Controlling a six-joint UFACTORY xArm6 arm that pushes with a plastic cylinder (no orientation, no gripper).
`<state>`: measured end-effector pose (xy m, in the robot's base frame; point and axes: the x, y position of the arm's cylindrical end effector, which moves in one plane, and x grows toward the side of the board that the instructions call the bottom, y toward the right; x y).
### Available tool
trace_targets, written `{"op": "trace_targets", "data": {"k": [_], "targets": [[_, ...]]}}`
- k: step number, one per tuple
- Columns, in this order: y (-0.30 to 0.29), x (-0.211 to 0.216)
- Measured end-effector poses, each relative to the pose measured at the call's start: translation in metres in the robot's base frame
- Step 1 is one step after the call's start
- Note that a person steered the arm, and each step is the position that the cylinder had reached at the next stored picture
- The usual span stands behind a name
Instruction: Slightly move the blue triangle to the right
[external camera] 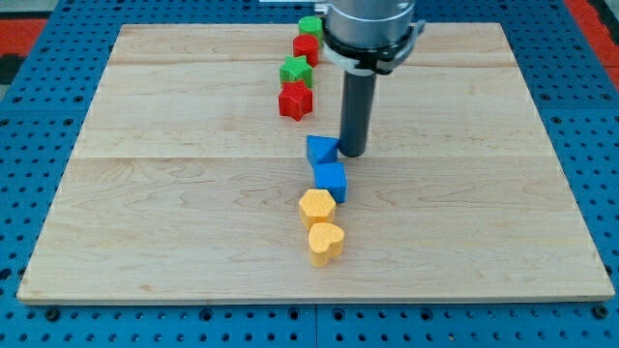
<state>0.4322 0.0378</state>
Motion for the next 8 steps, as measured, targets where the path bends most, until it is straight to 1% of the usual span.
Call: {"op": "trace_targets", "data": {"k": [1, 3, 4, 5, 7, 8], "targets": [[-0.002, 0.000], [0.086, -0.030], [0.102, -0.038], [0.107, -0.042], [0.081, -0.045], [0.029, -0.045]]}}
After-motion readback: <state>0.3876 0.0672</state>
